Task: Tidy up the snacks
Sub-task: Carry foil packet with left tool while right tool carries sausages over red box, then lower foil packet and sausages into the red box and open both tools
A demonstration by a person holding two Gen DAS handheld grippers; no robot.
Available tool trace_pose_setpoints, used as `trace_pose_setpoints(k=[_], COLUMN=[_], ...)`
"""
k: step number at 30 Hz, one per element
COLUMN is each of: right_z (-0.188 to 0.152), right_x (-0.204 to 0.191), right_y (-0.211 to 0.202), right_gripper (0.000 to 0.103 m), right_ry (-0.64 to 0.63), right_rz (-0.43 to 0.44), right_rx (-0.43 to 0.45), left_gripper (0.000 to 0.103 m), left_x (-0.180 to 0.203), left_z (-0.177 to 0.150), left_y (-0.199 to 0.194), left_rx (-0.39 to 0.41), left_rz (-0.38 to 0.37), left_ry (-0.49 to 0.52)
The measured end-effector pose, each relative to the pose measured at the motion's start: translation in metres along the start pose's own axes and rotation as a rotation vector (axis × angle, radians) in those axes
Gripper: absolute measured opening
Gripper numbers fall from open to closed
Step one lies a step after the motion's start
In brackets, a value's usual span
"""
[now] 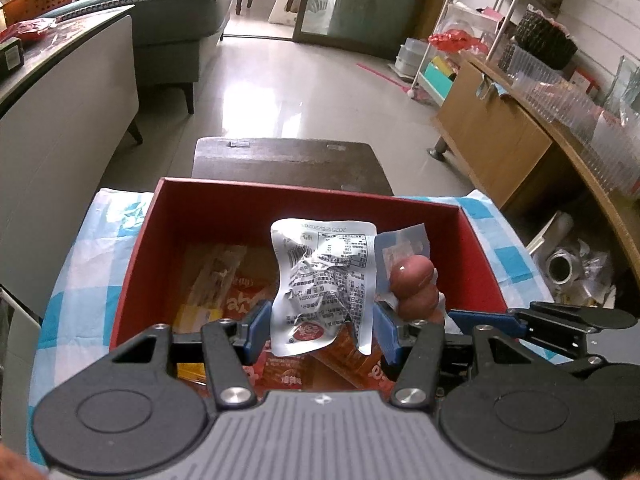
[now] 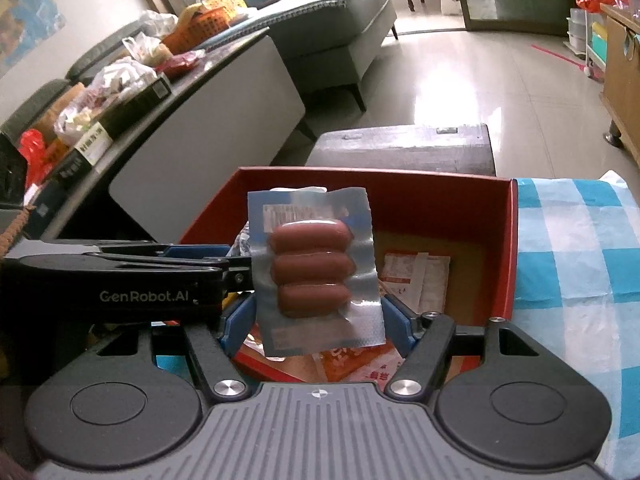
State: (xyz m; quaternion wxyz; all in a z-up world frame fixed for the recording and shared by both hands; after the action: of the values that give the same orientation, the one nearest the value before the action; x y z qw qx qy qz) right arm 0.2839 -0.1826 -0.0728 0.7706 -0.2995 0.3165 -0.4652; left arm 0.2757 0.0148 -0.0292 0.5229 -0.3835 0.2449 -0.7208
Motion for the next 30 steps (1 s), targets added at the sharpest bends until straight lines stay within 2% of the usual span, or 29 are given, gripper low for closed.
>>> trace_pose_setpoints(k=[18, 30], right_z=[-0.006, -0.010], right_x=[-0.001, 0.006], right_y=[0.021, 0.018], right_gripper=[0.075, 0.084], right_ry=[-0.034, -0.045], right_rz=[-0.047, -0.091], right_rx=[-0.061, -0.069], left_gripper=[0.049, 0.050], left_x=[0.000, -0.005], left_z=[-0.006, -0.011], left_y=[0.022, 0.021], left_rx=[-0.052, -0.064], left_rz=[0.056, 0.114], left_ry=[0.011, 0.033])
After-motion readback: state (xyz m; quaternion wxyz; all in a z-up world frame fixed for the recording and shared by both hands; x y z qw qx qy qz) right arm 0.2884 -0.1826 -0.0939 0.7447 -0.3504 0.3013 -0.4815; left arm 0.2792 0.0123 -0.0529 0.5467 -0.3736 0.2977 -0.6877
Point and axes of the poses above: each gripper's, at about its wrist camera, not at the fingertips, and y roughly the way its jaws point, x to its right, z to its top, the point moved 1 cm from there along y, roughly the way its jaws point, and after that the axes turned 5 degrees about -z, right-handed, at the moved point
